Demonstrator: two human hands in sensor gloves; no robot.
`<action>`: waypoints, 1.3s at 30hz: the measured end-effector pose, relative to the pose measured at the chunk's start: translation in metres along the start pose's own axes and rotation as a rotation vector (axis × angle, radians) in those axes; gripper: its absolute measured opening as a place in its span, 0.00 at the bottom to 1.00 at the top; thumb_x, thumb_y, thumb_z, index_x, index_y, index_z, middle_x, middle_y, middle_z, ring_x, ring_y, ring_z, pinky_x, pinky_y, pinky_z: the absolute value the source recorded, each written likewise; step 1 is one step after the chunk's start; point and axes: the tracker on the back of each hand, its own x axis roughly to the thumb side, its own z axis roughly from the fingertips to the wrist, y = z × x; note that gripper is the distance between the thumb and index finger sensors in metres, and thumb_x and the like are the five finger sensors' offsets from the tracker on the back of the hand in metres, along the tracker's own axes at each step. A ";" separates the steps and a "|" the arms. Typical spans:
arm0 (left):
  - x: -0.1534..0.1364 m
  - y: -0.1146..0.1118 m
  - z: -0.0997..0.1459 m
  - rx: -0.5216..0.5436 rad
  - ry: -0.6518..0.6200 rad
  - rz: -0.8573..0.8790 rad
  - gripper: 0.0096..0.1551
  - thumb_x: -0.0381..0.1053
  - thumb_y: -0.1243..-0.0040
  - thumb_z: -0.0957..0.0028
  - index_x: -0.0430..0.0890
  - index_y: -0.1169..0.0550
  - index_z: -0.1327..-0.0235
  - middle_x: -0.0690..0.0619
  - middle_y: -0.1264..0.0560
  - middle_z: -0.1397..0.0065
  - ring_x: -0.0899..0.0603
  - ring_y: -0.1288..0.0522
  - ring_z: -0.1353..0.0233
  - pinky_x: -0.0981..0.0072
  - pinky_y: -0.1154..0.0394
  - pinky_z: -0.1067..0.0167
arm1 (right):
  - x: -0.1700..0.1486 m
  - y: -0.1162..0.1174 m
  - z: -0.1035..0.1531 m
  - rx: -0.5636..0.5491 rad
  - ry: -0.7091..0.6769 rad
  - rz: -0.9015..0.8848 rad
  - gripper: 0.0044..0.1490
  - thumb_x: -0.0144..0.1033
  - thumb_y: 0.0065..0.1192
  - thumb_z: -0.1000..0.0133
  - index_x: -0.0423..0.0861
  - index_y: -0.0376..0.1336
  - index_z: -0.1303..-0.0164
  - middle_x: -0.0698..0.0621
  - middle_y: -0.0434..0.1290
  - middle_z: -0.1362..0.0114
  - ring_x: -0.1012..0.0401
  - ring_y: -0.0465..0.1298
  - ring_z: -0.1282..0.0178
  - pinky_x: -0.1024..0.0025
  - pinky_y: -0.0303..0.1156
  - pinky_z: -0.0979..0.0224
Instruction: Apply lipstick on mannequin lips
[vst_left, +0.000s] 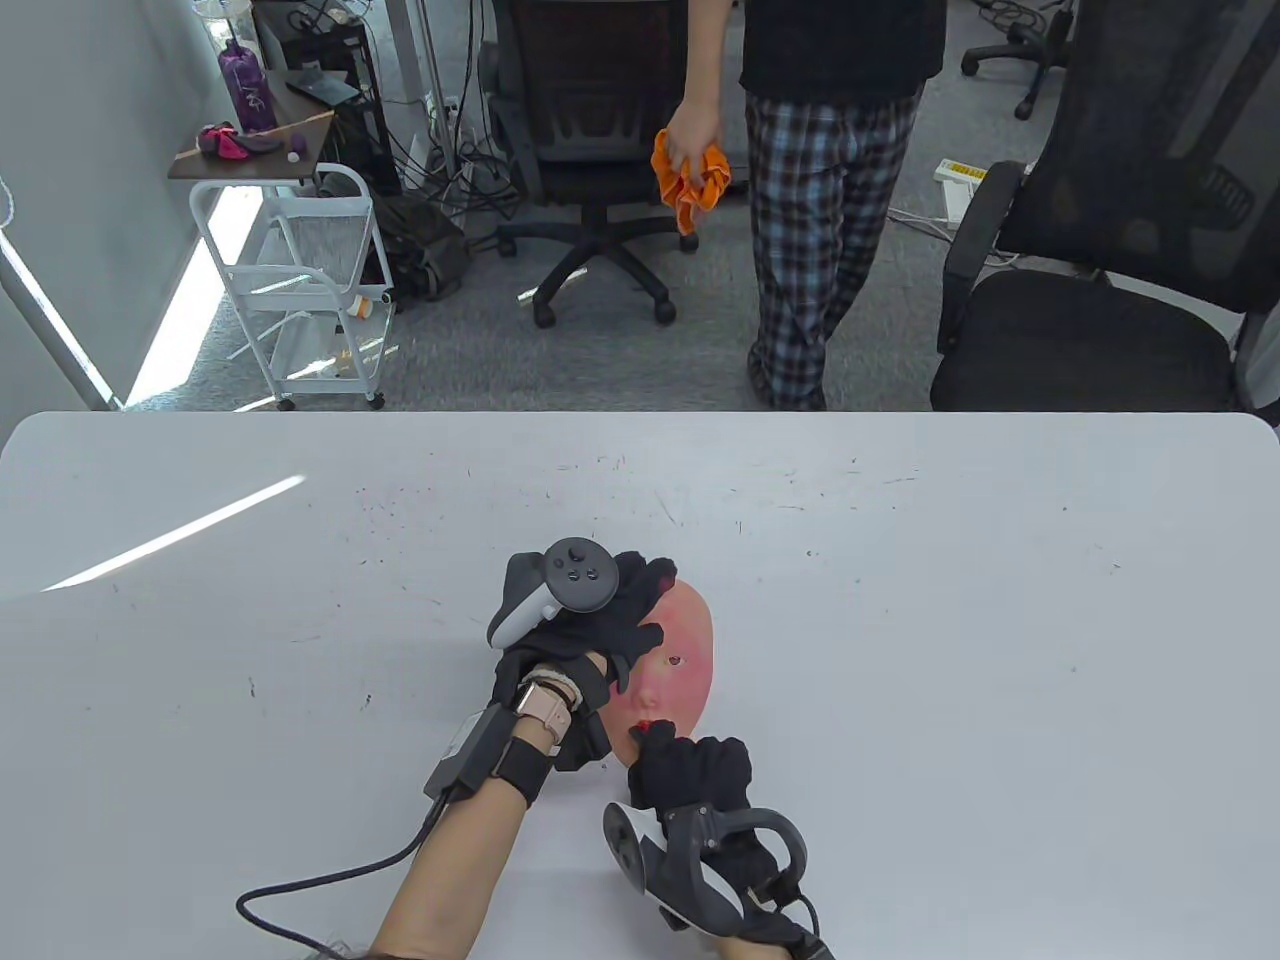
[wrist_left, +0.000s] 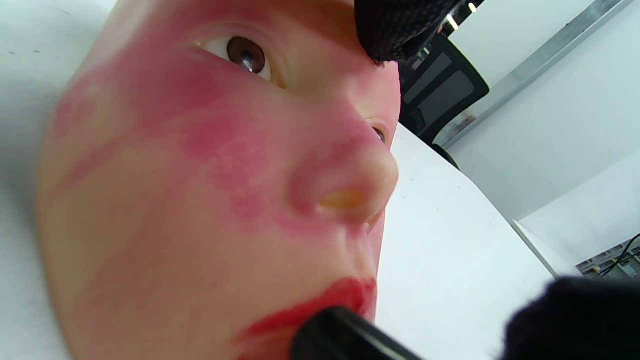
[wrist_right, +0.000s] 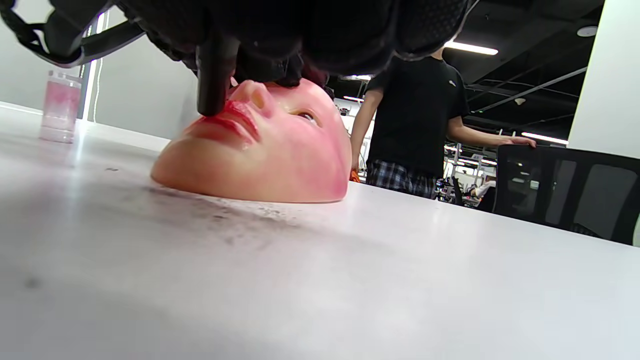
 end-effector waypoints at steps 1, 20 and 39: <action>0.000 0.000 0.000 0.000 0.001 -0.001 0.43 0.52 0.43 0.42 0.65 0.49 0.16 0.52 0.60 0.12 0.39 0.63 0.16 0.38 0.59 0.21 | -0.001 0.000 0.001 -0.001 0.010 0.001 0.32 0.51 0.60 0.50 0.43 0.72 0.42 0.55 0.78 0.67 0.57 0.77 0.62 0.47 0.70 0.37; 0.001 0.001 -0.001 -0.009 0.007 -0.001 0.44 0.52 0.43 0.42 0.65 0.49 0.16 0.52 0.60 0.12 0.39 0.63 0.16 0.38 0.59 0.21 | -0.004 0.002 0.004 -0.021 0.002 0.008 0.33 0.51 0.60 0.50 0.43 0.72 0.42 0.56 0.78 0.68 0.58 0.77 0.62 0.48 0.70 0.36; 0.000 0.000 0.000 0.000 0.003 0.015 0.43 0.53 0.43 0.42 0.65 0.49 0.16 0.52 0.60 0.12 0.39 0.63 0.16 0.38 0.59 0.21 | 0.010 0.003 -0.002 0.041 -0.062 0.029 0.33 0.52 0.59 0.49 0.44 0.71 0.41 0.56 0.78 0.66 0.58 0.77 0.61 0.48 0.70 0.35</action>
